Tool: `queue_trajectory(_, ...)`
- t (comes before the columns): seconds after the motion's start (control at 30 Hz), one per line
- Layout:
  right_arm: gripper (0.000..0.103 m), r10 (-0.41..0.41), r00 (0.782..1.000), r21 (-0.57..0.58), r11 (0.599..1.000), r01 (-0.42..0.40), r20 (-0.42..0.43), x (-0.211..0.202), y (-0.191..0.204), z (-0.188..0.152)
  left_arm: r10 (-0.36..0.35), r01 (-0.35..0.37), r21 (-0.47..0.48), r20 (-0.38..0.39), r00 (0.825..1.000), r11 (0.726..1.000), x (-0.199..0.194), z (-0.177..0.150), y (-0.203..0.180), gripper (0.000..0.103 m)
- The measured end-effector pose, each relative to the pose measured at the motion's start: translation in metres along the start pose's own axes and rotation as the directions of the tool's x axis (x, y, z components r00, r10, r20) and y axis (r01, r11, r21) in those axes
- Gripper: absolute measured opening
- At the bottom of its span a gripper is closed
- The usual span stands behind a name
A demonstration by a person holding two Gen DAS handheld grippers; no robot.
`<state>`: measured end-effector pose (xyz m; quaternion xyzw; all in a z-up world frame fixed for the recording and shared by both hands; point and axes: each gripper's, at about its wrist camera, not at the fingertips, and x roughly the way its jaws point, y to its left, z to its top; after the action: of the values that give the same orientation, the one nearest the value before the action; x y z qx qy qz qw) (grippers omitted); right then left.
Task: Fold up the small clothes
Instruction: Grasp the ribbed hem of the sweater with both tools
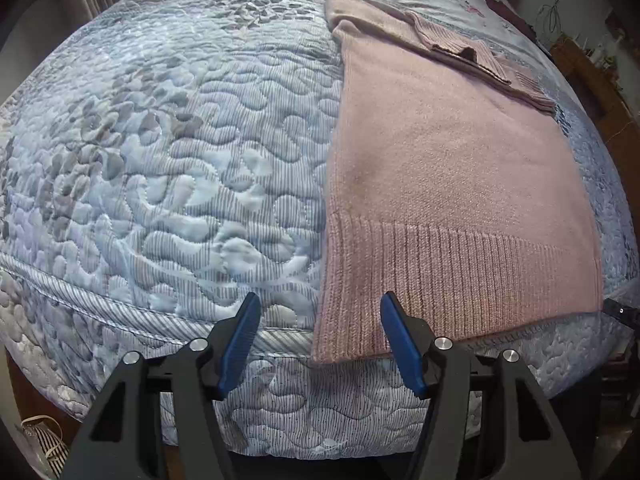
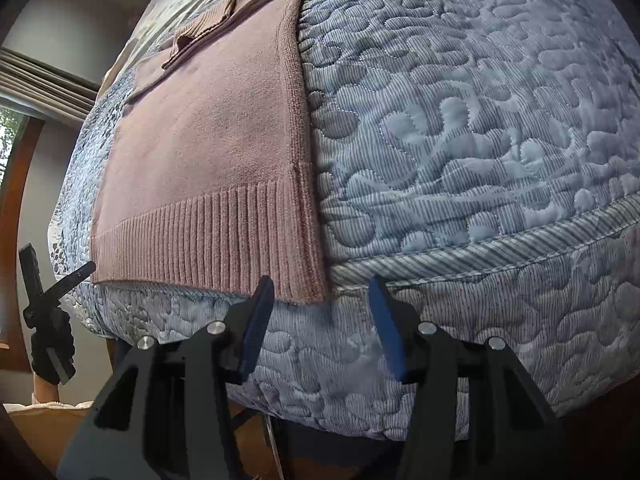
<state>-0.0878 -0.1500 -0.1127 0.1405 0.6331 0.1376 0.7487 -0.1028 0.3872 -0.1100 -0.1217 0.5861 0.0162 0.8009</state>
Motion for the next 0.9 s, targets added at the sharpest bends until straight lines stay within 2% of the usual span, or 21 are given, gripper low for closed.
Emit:
queue_trajectory(0.17, 0.052, -0.012, 1.0, -0.015, 1.0, 0.011, -0.016, 0.012, 0.004, 0.009, -0.012, 0.012, -0.004, 0.001, 1.0, 1.0, 0.007, 0.0, -0.002, 0.063)
queue_trajectory(0.27, 0.049, 0.024, 1.0, -0.033, 0.999, -0.024, -0.018, 0.011, 0.009, 0.011, -0.064, 0.064, -0.013, 0.001, 0.998, 0.998, 0.007, 0.003, -0.006, 0.061)
queue_trajectory(0.33, 0.049, 0.013, 1.0, -0.051, 0.999, -0.015, -0.027, 0.013, 0.014, 0.013, -0.093, 0.093, -0.011, -0.014, 0.996, 0.996, 0.01, 0.004, -0.01, 0.061)
queue_trajectory(0.5, 0.046, 0.016, 0.999, -0.055, 0.998, -0.018, -0.037, 0.018, 0.015, 0.015, -0.078, 0.078, 0.002, -0.022, 0.997, 0.997, 0.017, 0.006, -0.018, 0.061)
queue_trajectory(0.53, 0.04, 0.023, 0.999, -0.058, 0.998, -0.025, -0.04, 0.018, 0.014, 0.014, -0.079, 0.079, 0.003, -0.021, 0.997, 0.997, 0.017, 0.006, -0.018, 0.059)
queue_trajectory(0.63, 0.011, 0.073, 0.995, -0.037, 0.996, -0.076, -0.073, 0.022, 0.012, 0.011, -0.096, 0.096, -0.008, -0.021, 0.995, 0.995, 0.016, 0.005, -0.013, 0.047)
queue_trajectory(0.7, 0.011, 0.092, 0.993, -0.021, 0.995, -0.094, -0.069, 0.022, 0.008, 0.009, -0.113, 0.112, -0.025, -0.022, 0.993, 0.993, 0.015, 0.004, -0.009, 0.042)
queue_trajectory(0.77, 0.01, 0.103, 0.992, -0.017, 0.994, -0.105, -0.066, 0.019, 0.007, 0.009, -0.135, 0.134, -0.039, -0.028, 0.99, 0.99, 0.016, 0.003, -0.007, 0.019)
queue_trajectory(0.83, 0.01, 0.125, 0.99, -0.012, 0.992, -0.126, -0.065, 0.016, 0.007, 0.009, -0.17, 0.168, -0.067, -0.028, 0.985, 0.984, 0.013, 0.001, -0.002, 0.012)
queue_trajectory(0.9, 0.01, 0.167, 0.984, 0.005, 0.986, -0.167, -0.063, 0.01, 0.005, 0.011, -0.195, 0.192, -0.091, -0.026, 0.98, 0.977, 0.009, 0.002, 0.002, 0.01)
